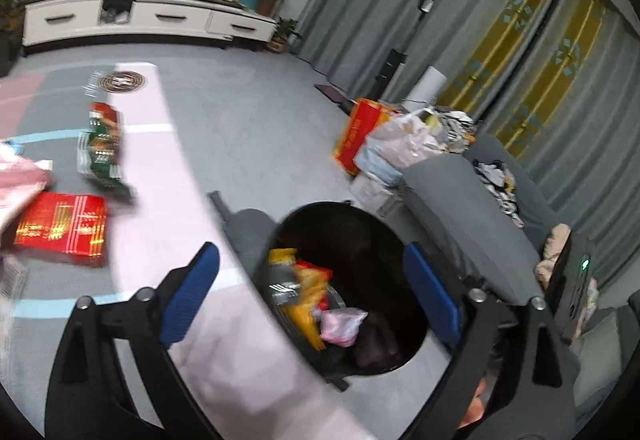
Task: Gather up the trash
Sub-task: 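Carry both bags over the black bin and open both tools to drop them, then grasp the white ointment box with the left tool while the right tool grasps the pink bag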
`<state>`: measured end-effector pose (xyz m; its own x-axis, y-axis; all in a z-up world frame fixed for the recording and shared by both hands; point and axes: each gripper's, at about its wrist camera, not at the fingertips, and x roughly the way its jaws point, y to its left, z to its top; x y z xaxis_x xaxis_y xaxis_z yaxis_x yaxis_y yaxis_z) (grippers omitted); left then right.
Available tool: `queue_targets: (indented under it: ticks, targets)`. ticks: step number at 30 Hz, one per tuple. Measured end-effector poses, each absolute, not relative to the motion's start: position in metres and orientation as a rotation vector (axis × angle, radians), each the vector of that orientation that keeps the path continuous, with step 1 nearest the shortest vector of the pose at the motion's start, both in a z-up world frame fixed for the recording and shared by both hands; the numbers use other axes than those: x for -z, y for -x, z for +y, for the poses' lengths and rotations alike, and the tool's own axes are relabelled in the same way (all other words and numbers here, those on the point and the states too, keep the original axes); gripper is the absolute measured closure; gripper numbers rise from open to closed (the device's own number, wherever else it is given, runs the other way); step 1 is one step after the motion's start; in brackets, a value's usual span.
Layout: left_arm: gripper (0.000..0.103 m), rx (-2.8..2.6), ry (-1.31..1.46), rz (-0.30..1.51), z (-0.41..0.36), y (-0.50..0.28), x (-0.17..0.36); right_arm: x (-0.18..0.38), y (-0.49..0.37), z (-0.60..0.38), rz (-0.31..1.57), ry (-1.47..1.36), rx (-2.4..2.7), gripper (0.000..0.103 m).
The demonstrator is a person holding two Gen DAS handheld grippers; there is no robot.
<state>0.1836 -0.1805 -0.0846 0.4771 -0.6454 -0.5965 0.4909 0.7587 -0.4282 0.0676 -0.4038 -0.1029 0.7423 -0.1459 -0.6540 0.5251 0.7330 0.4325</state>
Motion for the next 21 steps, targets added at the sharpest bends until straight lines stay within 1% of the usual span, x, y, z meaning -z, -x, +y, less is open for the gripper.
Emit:
queue_targets:
  ticks: [1, 4, 7, 14, 18, 21]
  targets:
    - [0.005, 0.686, 0.206, 0.813, -0.174, -0.182, 0.083, 0.101, -0.070, -0.397, 0.633, -0.641, 0.379, 0.035]
    - [0.003, 0.634, 0.205, 0.803, -0.143, -0.179, 0.078, 0.097, -0.079, -0.378, 0.636, -0.621, 0.322, 0.033]
    - [0.003, 0.577, 0.200, 0.789, -0.109, -0.176, 0.072, 0.094, -0.090, -0.355, 0.650, -0.591, 0.250, 0.030]
    - [0.003, 0.443, 0.209, 0.738, -0.013, -0.165, 0.061, 0.090, -0.116, -0.289, 0.707, -0.496, 0.036, 0.026]
    - [0.003, 0.376, 0.172, 0.729, 0.042, -0.159, 0.068, 0.092, -0.124, -0.254, 0.736, -0.456, -0.078, 0.026]
    - [0.003, 0.345, 0.149, 0.764, 0.065, -0.156, 0.083, 0.094, -0.131, -0.227, 0.766, -0.402, -0.139, 0.026]
